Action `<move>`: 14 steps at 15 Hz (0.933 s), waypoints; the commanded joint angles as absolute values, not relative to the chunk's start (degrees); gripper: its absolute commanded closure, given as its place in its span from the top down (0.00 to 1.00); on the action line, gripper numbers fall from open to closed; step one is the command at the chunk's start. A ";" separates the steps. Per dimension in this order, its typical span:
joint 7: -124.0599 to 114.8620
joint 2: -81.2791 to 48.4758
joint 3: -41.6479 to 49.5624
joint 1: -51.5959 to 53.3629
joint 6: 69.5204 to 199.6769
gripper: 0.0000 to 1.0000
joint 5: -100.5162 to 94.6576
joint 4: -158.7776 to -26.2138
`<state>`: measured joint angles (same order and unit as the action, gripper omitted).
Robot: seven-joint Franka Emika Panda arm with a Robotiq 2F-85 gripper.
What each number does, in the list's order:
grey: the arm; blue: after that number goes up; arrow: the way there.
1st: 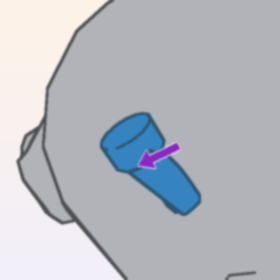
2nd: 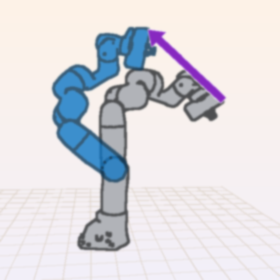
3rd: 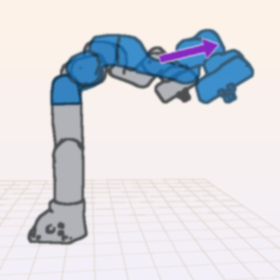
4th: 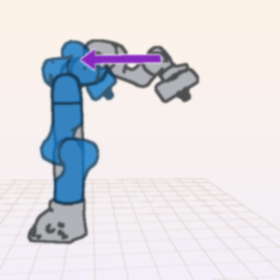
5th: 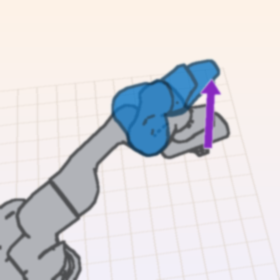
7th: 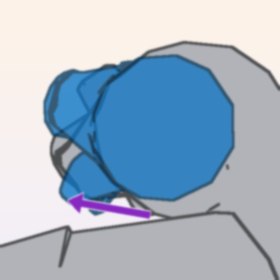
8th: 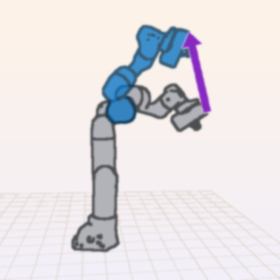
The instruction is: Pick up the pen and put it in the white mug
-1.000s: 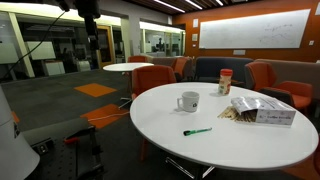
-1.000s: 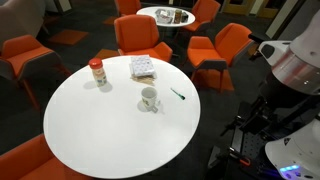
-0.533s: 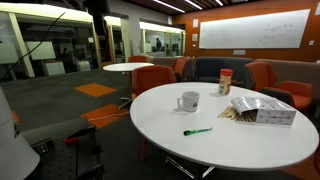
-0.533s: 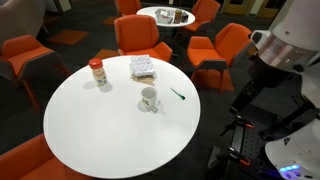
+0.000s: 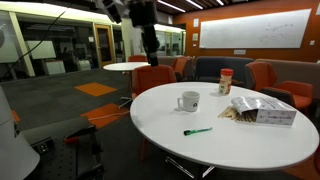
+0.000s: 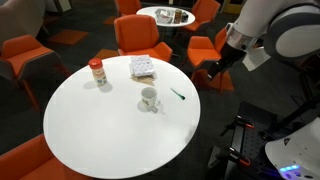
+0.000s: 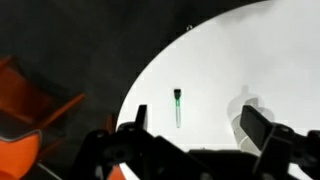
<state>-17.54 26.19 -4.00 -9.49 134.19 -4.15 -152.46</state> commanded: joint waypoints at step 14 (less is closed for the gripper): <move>-13.03 -20.67 4.03 -7.35 148.56 1.00 -4.93 -130.39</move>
<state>-16.47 -16.04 2.85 -8.80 148.09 -7.55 -134.17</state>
